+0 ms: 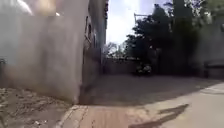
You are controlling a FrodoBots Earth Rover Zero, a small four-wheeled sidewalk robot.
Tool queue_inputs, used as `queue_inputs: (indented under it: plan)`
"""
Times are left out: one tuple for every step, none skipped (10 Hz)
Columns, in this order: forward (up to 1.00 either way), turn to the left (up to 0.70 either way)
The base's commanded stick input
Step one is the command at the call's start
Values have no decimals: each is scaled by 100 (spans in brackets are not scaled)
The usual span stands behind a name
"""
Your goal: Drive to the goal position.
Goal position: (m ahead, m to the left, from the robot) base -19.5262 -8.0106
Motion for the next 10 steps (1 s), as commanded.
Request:
queue_inputs:
  plan:
    - [100,-34]
    - [100,-34]
    - [100,-34]
    - [100,-34]
    - [100,-34]
    - [100,-34]
    - [100,-34]
    - [100,-34]
    - [100,-34]
    - [100,-34]
